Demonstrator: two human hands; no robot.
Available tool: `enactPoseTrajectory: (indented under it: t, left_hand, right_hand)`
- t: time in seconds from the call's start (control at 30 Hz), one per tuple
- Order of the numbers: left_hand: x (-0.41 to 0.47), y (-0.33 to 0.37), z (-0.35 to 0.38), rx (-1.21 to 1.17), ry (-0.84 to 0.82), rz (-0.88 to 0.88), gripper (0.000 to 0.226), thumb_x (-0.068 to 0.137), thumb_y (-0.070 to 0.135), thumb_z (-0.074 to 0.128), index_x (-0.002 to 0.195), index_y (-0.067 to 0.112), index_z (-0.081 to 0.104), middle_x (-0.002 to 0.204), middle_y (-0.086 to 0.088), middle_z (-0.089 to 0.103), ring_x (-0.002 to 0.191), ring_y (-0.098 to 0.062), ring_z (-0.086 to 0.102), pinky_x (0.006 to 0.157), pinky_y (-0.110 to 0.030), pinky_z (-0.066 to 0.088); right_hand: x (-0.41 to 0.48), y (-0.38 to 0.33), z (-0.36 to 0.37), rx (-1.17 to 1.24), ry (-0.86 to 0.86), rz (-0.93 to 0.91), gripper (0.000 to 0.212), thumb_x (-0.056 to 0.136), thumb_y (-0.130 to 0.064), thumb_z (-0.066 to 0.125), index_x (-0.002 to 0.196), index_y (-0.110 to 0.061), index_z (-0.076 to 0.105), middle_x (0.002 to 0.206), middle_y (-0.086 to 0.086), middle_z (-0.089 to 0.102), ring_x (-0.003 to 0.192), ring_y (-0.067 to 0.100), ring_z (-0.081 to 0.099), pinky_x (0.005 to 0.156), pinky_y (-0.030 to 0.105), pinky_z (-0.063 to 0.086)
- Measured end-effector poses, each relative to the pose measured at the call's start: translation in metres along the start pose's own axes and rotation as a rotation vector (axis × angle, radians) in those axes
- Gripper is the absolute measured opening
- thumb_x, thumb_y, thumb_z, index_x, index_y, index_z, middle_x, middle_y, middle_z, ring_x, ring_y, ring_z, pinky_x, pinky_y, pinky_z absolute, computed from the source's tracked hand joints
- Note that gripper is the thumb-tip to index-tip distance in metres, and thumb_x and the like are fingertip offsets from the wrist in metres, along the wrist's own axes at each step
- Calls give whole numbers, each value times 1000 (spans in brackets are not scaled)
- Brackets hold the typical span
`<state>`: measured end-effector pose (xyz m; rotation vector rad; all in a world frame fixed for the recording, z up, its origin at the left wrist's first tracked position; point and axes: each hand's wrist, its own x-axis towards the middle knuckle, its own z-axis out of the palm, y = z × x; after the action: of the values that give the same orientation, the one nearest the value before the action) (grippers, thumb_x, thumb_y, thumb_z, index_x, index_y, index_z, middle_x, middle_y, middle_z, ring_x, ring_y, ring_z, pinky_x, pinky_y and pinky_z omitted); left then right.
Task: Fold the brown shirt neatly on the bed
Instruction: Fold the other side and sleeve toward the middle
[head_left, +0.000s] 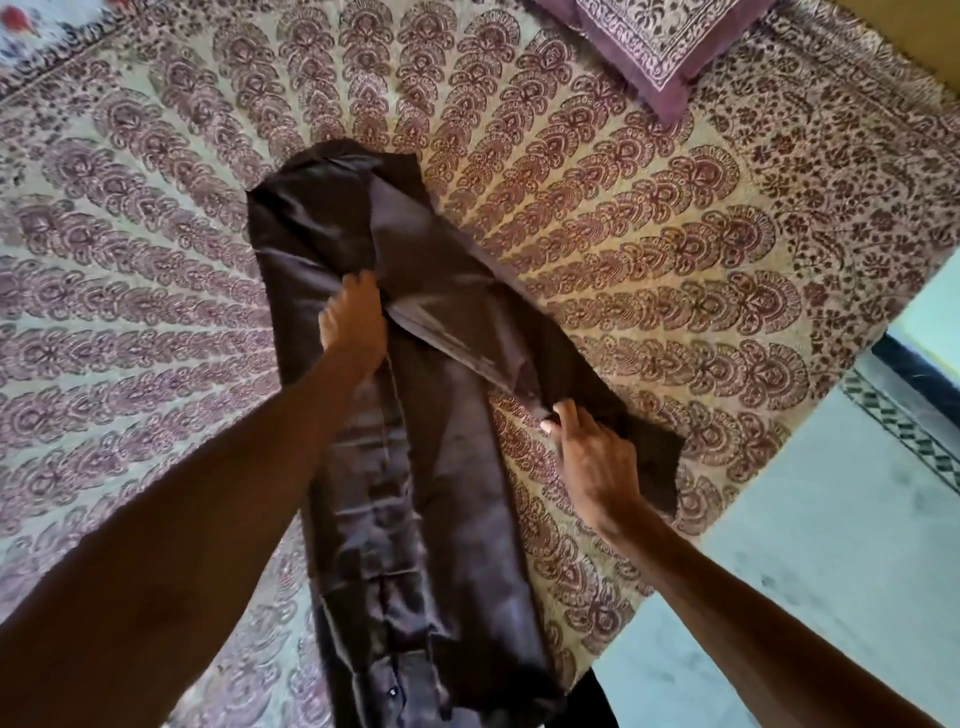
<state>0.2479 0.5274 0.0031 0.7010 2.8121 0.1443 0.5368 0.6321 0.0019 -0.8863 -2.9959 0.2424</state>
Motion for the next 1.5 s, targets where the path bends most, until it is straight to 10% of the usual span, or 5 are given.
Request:
enactPoseTrajectory:
  t: [0.37,0.63,0.8,1.03,1.5]
  left_hand:
    - [-28,-13,18,-960,-235,-601,58,89,58,45,114,8,62,112,-10,68,89,-25,67,77,-42,59]
    - [-10,-33,17,-1019,-129,-594,42,83,49,60,95,10,70,93,-10,72,73,-24,70,62,-39,61]
    - [-17,-37,12,-582,-95,-330,51,85,54,57,107,9,68,115,-18,65,109,-35,61,93,-35,48]
    - [-15,-28,15,-517,-202,-308,53,85,51,58,111,6,65,120,-19,61,113,-37,55,90,-38,44]
    - [-39,-51,27,-998,-216,-607,58,80,50,66,123,11,61,120,-10,64,106,-28,63,91,-41,54]
  right_hand:
    - [-66,-122,-1,312,-219,29,53,79,-11,68,130,-15,53,110,5,62,77,25,69,63,33,54]
    - [-81,-154,11,380,-303,59,53,93,-20,53,144,-12,39,127,10,53,95,27,66,79,36,52]
    - [-83,-153,17,470,-200,143,43,99,-48,37,128,-21,53,115,2,61,98,19,62,81,37,53]
    - [-84,-114,32,354,-76,506,48,90,-39,61,127,-12,48,116,10,58,104,26,55,88,41,45]
    - [-106,-101,33,331,-312,488,64,79,-76,48,103,-19,63,90,8,70,94,28,62,86,40,45]
